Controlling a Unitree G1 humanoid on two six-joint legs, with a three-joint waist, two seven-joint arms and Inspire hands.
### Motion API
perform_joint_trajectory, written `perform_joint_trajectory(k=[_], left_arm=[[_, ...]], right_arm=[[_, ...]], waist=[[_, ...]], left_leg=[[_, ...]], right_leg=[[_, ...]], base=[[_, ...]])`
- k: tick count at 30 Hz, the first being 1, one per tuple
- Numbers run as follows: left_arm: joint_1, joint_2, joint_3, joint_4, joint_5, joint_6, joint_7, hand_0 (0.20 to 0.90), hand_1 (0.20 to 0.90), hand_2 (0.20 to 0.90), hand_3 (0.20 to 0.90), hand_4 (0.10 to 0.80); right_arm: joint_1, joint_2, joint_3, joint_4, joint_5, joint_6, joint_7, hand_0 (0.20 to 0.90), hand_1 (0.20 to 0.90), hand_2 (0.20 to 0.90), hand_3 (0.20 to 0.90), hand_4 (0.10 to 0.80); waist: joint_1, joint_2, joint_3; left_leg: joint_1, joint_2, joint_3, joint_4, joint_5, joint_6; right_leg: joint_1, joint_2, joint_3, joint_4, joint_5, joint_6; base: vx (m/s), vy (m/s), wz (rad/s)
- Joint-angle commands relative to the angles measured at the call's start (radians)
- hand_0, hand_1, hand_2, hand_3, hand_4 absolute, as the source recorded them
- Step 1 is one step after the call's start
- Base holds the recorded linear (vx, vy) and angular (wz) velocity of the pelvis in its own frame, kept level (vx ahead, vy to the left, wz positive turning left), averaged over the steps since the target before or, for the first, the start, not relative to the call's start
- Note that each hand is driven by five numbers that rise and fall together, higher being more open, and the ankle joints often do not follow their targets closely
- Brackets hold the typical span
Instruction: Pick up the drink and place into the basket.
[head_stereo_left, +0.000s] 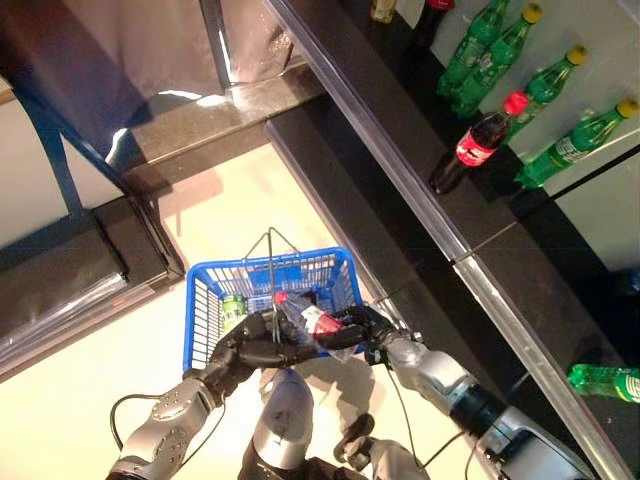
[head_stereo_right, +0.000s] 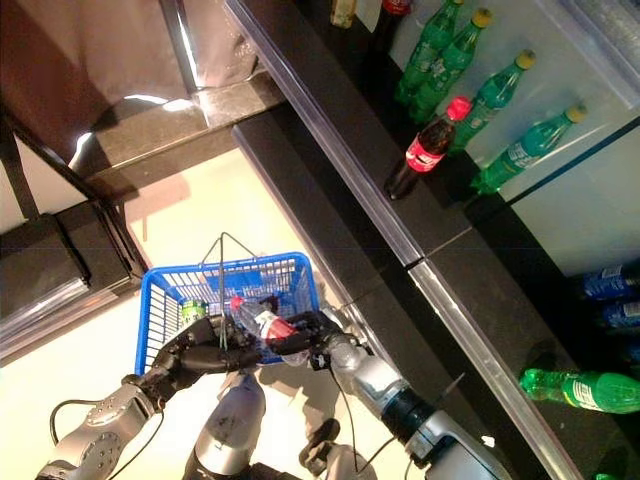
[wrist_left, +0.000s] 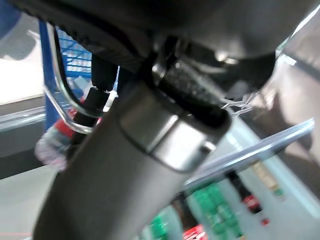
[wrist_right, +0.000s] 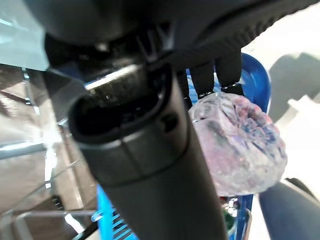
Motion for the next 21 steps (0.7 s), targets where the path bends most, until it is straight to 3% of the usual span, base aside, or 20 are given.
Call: perform_joint_trajectory(k=[1, 14, 21], left_arm=[[-0.100, -0.042, 0.013, -0.467, -0.041, -0.187, -0.301, 0.300, 0.300, 0.300, 0.200, 0.100], [-0.136, -0.010, -0.030, -0.481, -0.012, -0.096, -0.405, 0.300, 0.300, 0.300, 0.200, 0.100], [-0.155, -0.018, -0.056, -0.495, -0.021, -0.032, -0.415, 0.300, 0.300, 0.300, 0.200, 0.100]], right_arm=[[-0.060, 0.024, 0.034, -0.008, -0.021, 0.004, 0.011, 0.300, 0.300, 0.300, 0.200, 0.100], [-0.193, 0.130, 0.047, 0.135, -0.019, 0.084, -0.008, 0.300, 0.300, 0.300, 0.200, 0.100], [-0.273, 0.263, 0.021, 0.408, 0.003, -0.003, -0.011, 0.300, 0.300, 0.300, 0.200, 0.100]], waist=[[-0.017, -0.001, -0.211], [0.006, -0.002, -0.233], [0.044, 0.004, -0.241]], left_leg=[[0.026, 0.010, -0.022, 0.005, 0.025, 0.058], [0.054, 0.019, -0.018, 0.013, 0.017, 0.056], [0.065, 0.019, -0.034, 0.026, 0.015, 0.057]], right_leg=[[0.007, 0.031, 0.025, 0.040, 0.054, -0.089], [0.039, 0.030, 0.026, 0.043, 0.055, -0.080], [0.061, 0.035, 0.019, 0.049, 0.060, -0.073]], base=[[0.072, -0.004, -0.01], [0.079, 0.006, 0.00], [0.104, -0.003, 0.07]])
